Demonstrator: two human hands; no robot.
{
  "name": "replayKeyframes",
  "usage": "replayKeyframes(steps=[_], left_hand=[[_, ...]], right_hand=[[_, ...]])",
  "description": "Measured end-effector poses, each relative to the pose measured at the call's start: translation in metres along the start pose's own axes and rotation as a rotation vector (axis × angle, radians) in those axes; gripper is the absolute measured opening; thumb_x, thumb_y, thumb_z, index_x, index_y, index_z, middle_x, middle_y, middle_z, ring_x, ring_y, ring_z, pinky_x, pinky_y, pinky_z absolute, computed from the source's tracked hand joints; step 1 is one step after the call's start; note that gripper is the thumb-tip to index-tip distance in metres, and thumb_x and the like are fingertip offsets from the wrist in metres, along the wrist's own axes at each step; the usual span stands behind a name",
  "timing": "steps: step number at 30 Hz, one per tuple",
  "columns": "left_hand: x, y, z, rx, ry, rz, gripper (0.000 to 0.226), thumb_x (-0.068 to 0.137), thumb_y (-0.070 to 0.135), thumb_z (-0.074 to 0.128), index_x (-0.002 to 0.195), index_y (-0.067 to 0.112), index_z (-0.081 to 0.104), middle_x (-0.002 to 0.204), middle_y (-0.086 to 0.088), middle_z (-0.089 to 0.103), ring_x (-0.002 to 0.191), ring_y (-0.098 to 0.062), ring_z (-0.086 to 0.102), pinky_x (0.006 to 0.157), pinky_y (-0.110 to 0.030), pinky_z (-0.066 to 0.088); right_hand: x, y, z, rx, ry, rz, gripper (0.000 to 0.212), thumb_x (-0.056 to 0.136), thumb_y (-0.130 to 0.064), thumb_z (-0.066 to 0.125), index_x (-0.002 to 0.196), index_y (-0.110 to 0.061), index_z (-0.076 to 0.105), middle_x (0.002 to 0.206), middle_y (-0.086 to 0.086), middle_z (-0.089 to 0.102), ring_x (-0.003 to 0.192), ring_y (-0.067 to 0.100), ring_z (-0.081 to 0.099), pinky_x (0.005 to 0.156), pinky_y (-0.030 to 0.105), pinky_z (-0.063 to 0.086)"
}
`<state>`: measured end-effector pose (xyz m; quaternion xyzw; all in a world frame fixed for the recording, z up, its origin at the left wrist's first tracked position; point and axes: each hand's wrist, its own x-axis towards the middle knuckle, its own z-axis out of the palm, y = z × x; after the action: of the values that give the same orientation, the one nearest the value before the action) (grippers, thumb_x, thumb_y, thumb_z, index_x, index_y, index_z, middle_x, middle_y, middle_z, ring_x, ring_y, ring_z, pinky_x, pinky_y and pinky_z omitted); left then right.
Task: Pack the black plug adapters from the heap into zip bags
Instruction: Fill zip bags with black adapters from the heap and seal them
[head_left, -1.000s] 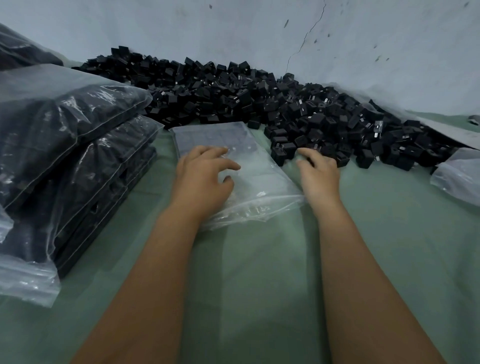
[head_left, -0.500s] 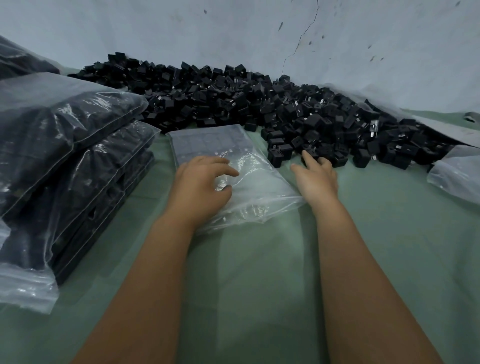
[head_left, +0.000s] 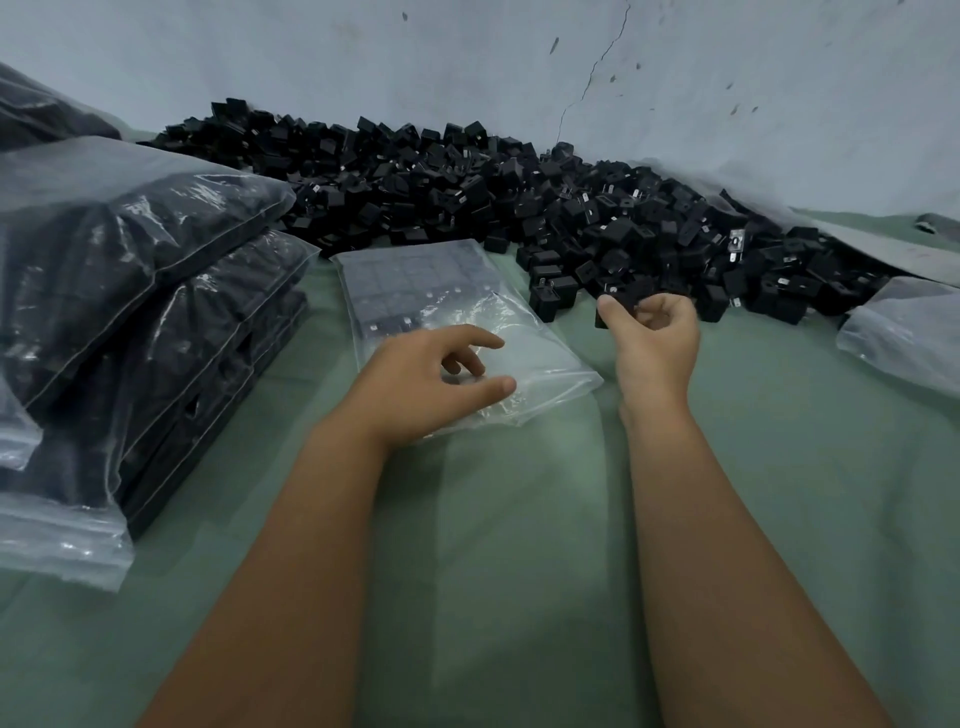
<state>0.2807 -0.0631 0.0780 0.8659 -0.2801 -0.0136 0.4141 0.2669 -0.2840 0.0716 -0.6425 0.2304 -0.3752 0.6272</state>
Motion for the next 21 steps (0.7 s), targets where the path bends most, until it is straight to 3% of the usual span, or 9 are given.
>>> replayKeyframes(steps=[3, 5, 8, 10, 13, 17, 21], left_hand=[[-0.001, -0.002, -0.001, -0.058, -0.067, -0.035, 0.055, 0.073, 0.053, 0.079, 0.123, 0.049, 0.057, 0.104, 0.017, 0.065, 0.098, 0.001, 0.058, 0.08, -0.014, 0.043], [-0.002, -0.003, -0.002, -0.089, -0.093, -0.048, 0.057, 0.073, 0.044, 0.082, 0.124, 0.047, 0.057, 0.107, 0.017, 0.065, 0.1, 0.0, 0.058, 0.078, -0.009, 0.042], [-0.002, -0.002, -0.002, -0.099, -0.061, -0.059, 0.034, 0.081, 0.03, 0.078, 0.112, 0.036, 0.068, 0.104, 0.013, 0.068, 0.097, -0.003, 0.061, 0.08, -0.012, 0.047], [-0.002, -0.002, -0.001, -0.096, 0.0, -0.076, 0.013, 0.086, 0.028, 0.072, 0.099, 0.031, 0.073, 0.098, 0.007, 0.071, 0.087, -0.007, 0.065, 0.075, -0.018, 0.05], [-0.001, -0.003, 0.0, -0.112, 0.075, -0.11, 0.008, 0.088, 0.03, 0.068, 0.093, 0.029, 0.074, 0.095, 0.008, 0.068, 0.076, -0.003, 0.062, 0.064, -0.012, 0.043], [-0.001, -0.004, -0.003, -0.144, 0.125, -0.065, 0.014, 0.084, 0.008, 0.064, 0.087, 0.018, 0.073, 0.087, -0.004, 0.07, 0.085, -0.019, 0.063, 0.079, -0.035, 0.048], [0.002, -0.009, -0.006, -0.239, 0.22, -0.105, 0.01, 0.089, 0.018, 0.068, 0.08, 0.019, 0.072, 0.072, 0.002, 0.068, 0.064, -0.005, 0.055, 0.067, -0.023, 0.045]], right_hand=[[-0.01, -0.006, -0.002, 0.095, -0.043, 0.04, 0.035, 0.076, -0.018, 0.076, 0.106, -0.023, 0.059, 0.088, -0.005, 0.066, 0.074, 0.001, 0.062, 0.066, 0.01, 0.048], [-0.017, -0.007, -0.004, 0.09, -0.057, 0.032, 0.029, 0.078, -0.015, 0.073, 0.104, -0.024, 0.063, 0.089, -0.007, 0.067, 0.078, 0.003, 0.062, 0.07, 0.013, 0.05], [-0.037, -0.012, -0.002, 0.038, -0.025, -0.074, 0.023, 0.076, -0.01, 0.07, 0.094, -0.023, 0.063, 0.087, -0.009, 0.065, 0.078, 0.0, 0.061, 0.073, 0.017, 0.05], [-0.053, -0.016, 0.003, -0.132, 0.008, -0.329, 0.024, 0.075, -0.013, 0.07, 0.096, -0.022, 0.064, 0.094, -0.01, 0.057, 0.085, 0.001, 0.056, 0.08, 0.018, 0.047], [-0.078, -0.021, 0.013, -0.31, -0.114, -0.678, 0.021, 0.076, -0.024, 0.069, 0.096, -0.024, 0.061, 0.091, -0.012, 0.048, 0.081, 0.005, 0.049, 0.071, 0.014, 0.041], [-0.099, -0.021, 0.023, -0.501, -0.431, -0.839, 0.022, 0.076, -0.033, 0.054, 0.094, -0.02, 0.053, 0.086, -0.01, 0.055, 0.072, 0.005, 0.045, 0.058, 0.017, 0.038], [-0.094, -0.018, 0.022, -0.675, -0.432, -0.835, 0.023, 0.074, -0.029, 0.055, 0.094, -0.017, 0.055, 0.083, -0.005, 0.058, 0.072, 0.015, 0.052, 0.055, 0.029, 0.045]])
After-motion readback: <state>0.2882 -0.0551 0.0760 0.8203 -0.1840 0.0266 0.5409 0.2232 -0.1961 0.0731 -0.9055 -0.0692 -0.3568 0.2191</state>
